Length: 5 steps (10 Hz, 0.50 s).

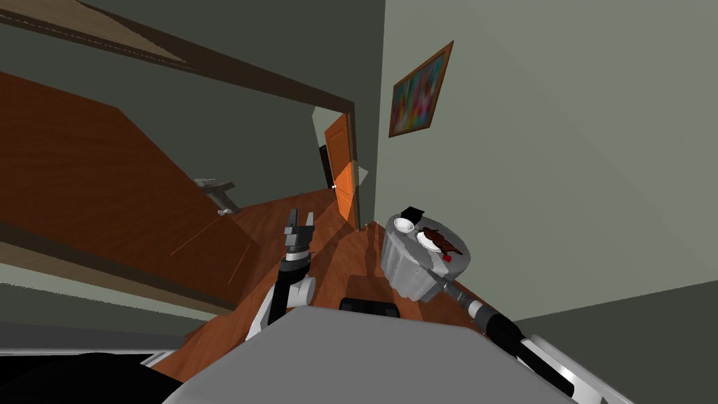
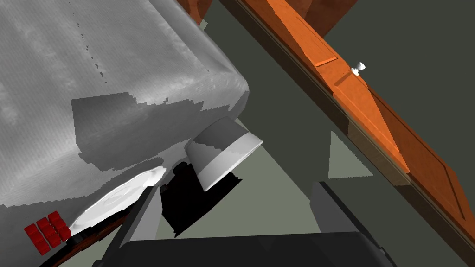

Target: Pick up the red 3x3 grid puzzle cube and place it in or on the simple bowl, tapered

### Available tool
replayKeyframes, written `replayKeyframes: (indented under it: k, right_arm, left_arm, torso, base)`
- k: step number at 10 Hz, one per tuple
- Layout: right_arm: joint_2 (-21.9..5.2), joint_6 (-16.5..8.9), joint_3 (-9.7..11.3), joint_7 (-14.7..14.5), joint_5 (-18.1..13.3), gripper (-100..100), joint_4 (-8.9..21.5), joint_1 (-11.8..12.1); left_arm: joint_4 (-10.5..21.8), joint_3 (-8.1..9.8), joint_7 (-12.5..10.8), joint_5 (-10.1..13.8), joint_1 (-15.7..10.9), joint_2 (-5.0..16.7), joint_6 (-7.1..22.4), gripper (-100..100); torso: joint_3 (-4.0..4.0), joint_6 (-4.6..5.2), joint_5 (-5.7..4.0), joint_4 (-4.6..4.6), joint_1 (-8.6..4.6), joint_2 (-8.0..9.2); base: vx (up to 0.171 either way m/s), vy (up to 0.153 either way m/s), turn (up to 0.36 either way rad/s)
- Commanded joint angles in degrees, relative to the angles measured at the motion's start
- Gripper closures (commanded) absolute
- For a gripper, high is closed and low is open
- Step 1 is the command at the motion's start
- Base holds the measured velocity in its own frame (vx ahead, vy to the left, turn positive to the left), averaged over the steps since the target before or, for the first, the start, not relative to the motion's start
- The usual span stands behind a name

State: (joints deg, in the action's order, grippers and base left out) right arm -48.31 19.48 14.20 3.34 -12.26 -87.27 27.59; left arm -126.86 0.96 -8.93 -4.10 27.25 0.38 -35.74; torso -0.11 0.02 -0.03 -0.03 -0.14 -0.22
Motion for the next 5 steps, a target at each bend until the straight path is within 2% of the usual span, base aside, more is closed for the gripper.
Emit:
replayKeyframes:
  k: [1,2,4,5]
  right_arm:
    - [-0.72,-0.06,0.71,-0.02,-0.12,-100,2.67,-0.67]
    - [-2.51,-0.68,1.81,-0.06,-0.26,-100,4.18,-0.93]
    - [-2.51,-0.68,1.81,-0.06,-0.26,-100,5.19,-0.93]
    - [-4.20,-1.30,2.92,-0.10,-0.37,-100,7.41,-1.19]
  left_arm:
    - [0.00,0.00,0.00,0.00,0.00,0.00,0.00,0]
    - [0.00,0.00,0.00,0.00,0.01,0.00,0.00,0]
    - [0.00,0.00,0.00,0.00,0.01,0.00,0.00,0]
    - [0.00,0.01,0.00,0.00,0.01,0.00,0.00,0]
  torso:
    - [0.00,0.00,0.00,0.00,0.00,0.00]
    - [0.00,0.03,-0.01,0.00,0.00,0.00]
    - [-0.02,0.04,-0.01,-0.01,-0.01,-0.02]
    - [0.01,0.05,0.00,0.00,0.01,0.04]
  base:
    - [0.034,-0.003,0.080]
    - [0.040,-0.001,0.149]
    - [0.033,-0.003,0.026]
    - [0.043,0.007,0.095]
